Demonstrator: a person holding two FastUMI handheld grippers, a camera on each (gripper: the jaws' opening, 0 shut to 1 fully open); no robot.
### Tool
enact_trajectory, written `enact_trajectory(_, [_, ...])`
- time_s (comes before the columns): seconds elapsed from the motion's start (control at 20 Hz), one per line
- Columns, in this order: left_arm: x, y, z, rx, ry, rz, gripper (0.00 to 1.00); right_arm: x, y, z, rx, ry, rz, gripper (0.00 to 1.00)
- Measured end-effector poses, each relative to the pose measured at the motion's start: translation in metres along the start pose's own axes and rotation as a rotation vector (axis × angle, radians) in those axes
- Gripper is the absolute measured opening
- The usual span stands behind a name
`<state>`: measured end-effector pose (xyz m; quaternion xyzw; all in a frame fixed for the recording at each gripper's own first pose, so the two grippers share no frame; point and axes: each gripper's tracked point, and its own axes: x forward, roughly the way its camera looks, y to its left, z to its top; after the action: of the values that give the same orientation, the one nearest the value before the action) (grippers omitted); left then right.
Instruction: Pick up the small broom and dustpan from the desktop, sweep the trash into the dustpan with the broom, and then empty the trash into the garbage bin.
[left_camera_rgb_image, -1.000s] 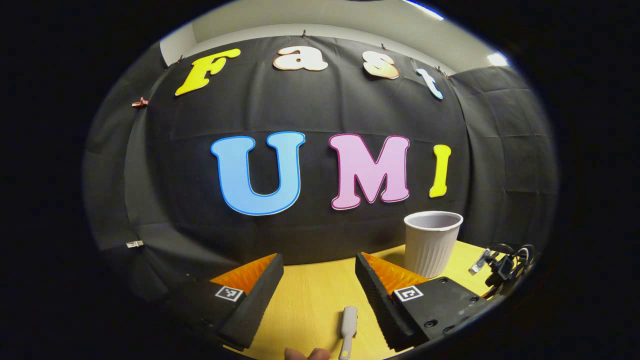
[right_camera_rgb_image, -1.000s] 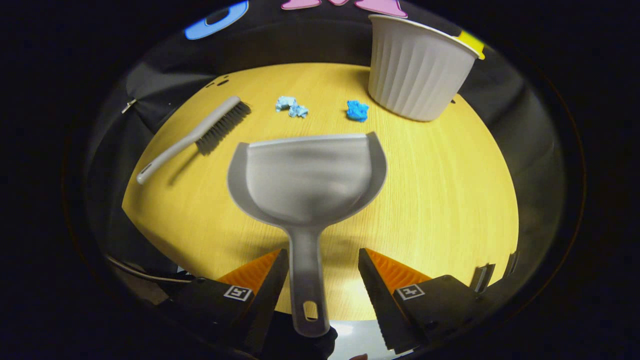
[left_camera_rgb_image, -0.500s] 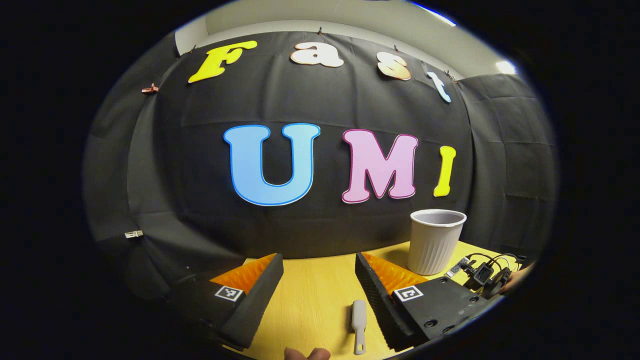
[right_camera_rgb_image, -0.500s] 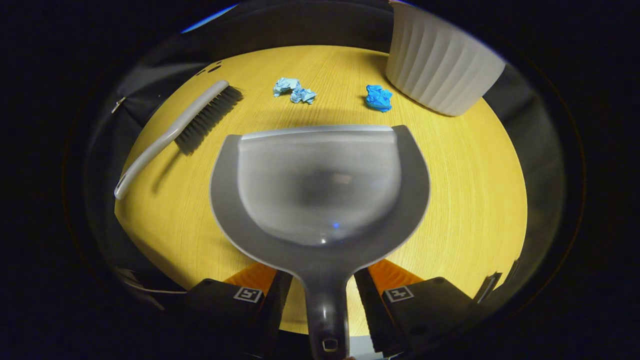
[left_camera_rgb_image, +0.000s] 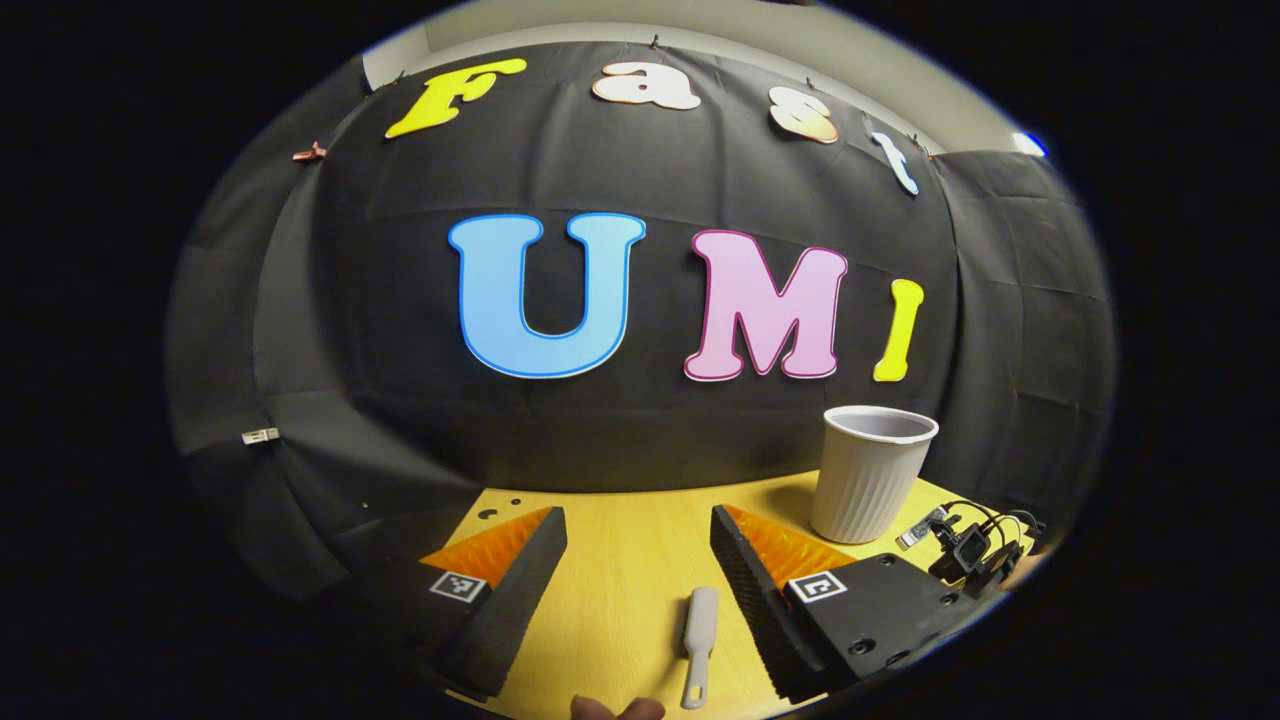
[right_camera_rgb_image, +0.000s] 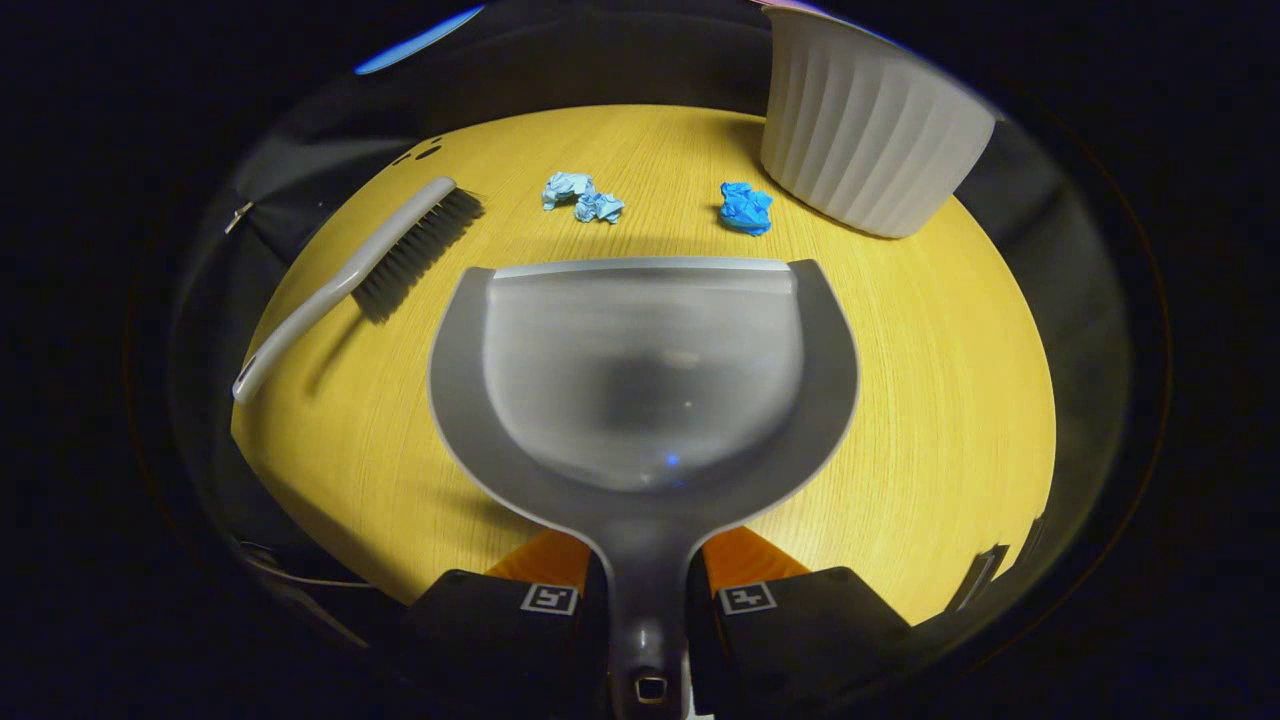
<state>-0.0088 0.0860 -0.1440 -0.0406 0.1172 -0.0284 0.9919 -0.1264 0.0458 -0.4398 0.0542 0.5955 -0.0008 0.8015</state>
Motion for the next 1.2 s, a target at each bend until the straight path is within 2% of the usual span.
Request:
enact_trajectory(0.15, [0.009, -0.008, -0.019, 0.011, 0.053, -0.014, 0.94, -0.022, -0.003, 0.011, -0.020, -0.046, 0.022, 0.36])
enact_trajectory(0.25, [0.013, -0.017, -0.037, 0.030, 0.113, -0.054, 0.94, -0.040, -0.010, 0.016, -0.042, -0.069, 0.026, 0.36])
enact_trajectory(0.55, [0.030, -0.043, -0.118, 0.088, 0.367, -0.131, 0.95, -0.078, -0.041, 0.014, -0.055, -0.101, 0.004, 0.36])
enact_trajectory(0.75, [0.026, -0.057, -0.183, 0.055, 0.592, -0.171, 0.95, -0.091, -0.058, 0.005, -0.065, -0.103, -0.023, 0.36])
enact_trajectory(1.05, [0.032, -0.054, -0.251, 0.073, 0.828, -0.142, 0.95, -0.094, -0.067, -0.007, -0.067, -0.087, -0.027, 0.36])
enact_trajectory(1.1, [0.033, -0.053, -0.260, 0.077, 0.858, -0.131, 0.92, -0.094, -0.068, -0.008, -0.067, -0.084, -0.026, 0.36])
enact_trajectory(1.15, [0.036, -0.051, -0.269, 0.079, 0.883, -0.124, 0.95, -0.094, -0.069, -0.009, -0.066, -0.081, -0.026, 0.36])
enact_trajectory(1.2, [0.038, -0.051, -0.275, 0.078, 0.901, -0.121, 0.94, -0.093, -0.070, -0.010, -0.067, -0.077, -0.025, 0.36])
